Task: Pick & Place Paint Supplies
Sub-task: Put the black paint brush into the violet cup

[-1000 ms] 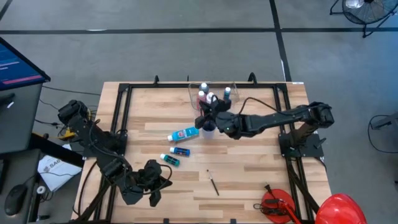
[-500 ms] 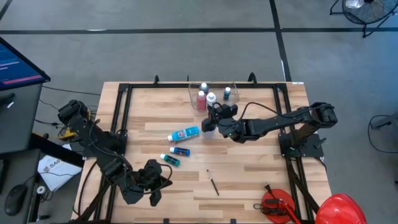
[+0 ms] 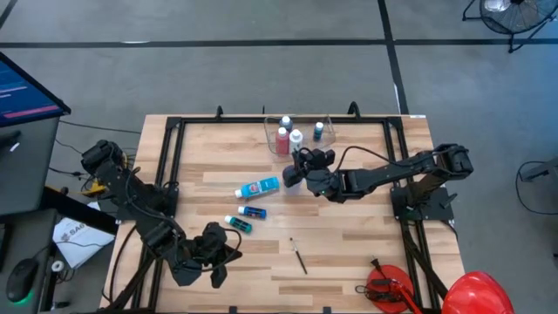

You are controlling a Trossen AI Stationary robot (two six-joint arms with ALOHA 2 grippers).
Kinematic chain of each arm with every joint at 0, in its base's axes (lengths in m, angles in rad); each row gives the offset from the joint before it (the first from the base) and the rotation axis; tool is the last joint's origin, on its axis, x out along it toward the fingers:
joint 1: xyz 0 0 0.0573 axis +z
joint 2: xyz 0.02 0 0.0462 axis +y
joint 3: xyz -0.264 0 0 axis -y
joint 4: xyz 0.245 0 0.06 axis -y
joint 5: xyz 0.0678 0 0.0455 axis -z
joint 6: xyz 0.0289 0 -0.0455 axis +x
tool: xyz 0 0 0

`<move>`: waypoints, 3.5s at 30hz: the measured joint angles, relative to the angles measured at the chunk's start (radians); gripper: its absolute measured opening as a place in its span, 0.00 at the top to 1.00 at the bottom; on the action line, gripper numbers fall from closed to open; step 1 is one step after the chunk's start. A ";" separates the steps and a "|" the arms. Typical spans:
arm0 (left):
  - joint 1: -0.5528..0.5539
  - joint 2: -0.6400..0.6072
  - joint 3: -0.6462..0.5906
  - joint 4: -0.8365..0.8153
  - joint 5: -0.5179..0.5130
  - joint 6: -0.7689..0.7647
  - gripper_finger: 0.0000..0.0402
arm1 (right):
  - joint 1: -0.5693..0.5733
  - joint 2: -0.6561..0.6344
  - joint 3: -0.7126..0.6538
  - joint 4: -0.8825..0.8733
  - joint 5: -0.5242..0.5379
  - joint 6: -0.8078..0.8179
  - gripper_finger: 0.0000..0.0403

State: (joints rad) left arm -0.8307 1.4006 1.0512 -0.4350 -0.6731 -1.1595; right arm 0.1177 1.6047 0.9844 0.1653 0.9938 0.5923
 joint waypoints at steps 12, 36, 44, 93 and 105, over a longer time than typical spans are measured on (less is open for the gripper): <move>0.000 0.000 0.000 -0.003 -0.008 0.002 1.00 | 0.011 0.000 0.000 -0.001 -0.002 0.043 0.69; 0.000 0.000 0.000 -0.007 -0.065 0.106 1.00 | 0.178 -0.205 0.003 -0.015 -0.269 0.132 0.58; 0.025 0.000 0.000 -0.006 -0.069 0.142 1.00 | 0.261 -0.163 0.005 0.011 -0.422 0.257 0.63; 0.035 0.000 0.000 0.009 0.053 0.138 1.00 | 0.289 0.638 0.811 -1.204 -0.918 0.751 0.53; 0.036 0.000 0.000 0.008 0.052 0.137 1.00 | 0.276 0.642 0.812 -1.196 -0.865 0.732 0.46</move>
State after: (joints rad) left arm -0.7950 1.4002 1.0508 -0.4267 -0.6209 -1.0222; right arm 0.3933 2.2463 1.7962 -1.0309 0.1286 1.3247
